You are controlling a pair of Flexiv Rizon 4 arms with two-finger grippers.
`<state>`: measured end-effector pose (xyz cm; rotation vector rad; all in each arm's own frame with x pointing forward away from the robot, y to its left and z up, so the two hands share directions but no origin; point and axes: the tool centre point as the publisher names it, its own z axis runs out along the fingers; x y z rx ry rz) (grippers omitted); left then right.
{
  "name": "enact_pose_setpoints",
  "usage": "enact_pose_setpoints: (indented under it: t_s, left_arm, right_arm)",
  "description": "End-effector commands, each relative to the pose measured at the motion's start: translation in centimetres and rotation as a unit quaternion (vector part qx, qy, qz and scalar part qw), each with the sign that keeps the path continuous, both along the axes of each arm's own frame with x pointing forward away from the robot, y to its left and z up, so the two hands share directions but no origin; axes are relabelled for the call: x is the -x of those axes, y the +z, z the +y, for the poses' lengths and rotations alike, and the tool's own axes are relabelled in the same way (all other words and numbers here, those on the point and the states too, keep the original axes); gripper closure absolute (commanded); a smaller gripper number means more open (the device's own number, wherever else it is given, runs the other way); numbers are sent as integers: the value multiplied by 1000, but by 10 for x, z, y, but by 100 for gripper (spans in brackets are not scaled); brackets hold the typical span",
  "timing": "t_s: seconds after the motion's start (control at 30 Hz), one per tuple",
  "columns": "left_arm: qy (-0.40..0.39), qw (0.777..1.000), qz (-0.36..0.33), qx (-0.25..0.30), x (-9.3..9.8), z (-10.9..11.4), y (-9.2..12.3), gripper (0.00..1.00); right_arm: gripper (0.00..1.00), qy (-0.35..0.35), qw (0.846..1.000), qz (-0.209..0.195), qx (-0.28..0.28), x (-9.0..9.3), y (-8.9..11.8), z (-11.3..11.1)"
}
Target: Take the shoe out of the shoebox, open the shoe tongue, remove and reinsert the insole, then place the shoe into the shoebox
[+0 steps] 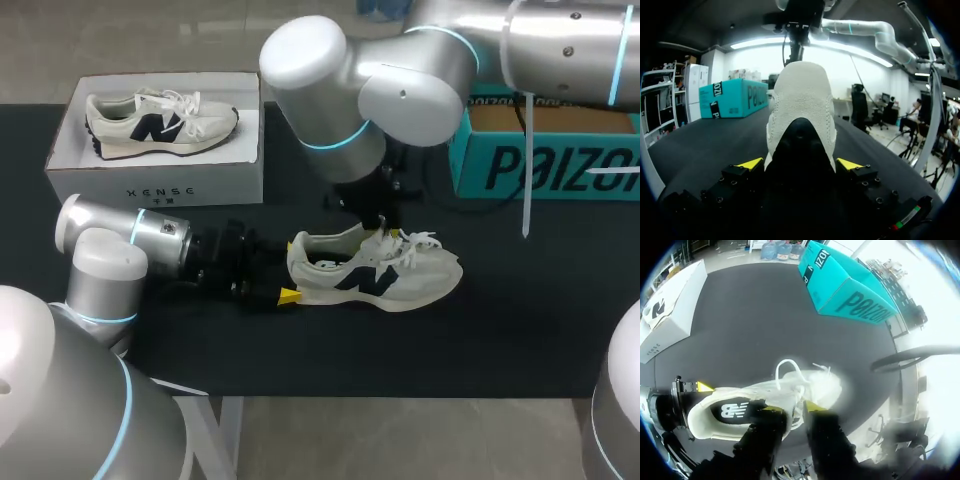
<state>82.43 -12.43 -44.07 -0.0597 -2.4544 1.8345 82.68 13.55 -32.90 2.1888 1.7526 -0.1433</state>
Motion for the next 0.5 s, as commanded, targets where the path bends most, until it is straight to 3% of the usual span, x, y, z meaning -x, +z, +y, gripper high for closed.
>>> enact_pose_setpoints:
  t_s: [0.03, 0.37, 0.4, 0.43, 0.47, 0.5]
  left_arm:
    - [1, 1000, 0, 0, 2, -2, -4, 100]
    - [1, 1000, 0, 0, 2, -2, -4, 100]
    - [1, 1000, 0, 0, 2, -2, -4, 100]
    - [1, 1000, 0, 0, 2, -2, -4, 100]
    - [1, 1000, 0, 0, 2, -2, -4, 100]
    - [1, 1000, 0, 0, 2, -2, -4, 100]
  right_arm:
    - [0, 5, 1000, 0, -15, 2, -11, 3]
    - [0, 19, 999, 15, -22, 0, -30, 19]
    - [11, 20, 999, 16, -22, 0, -30, 19]
    - [57, 21, 999, 16, -22, 0, -30, 19]
    - [82, 21, 999, 16, -23, -1, -30, 19]
    - [100, 20, 999, 15, -23, -2, -27, 17]
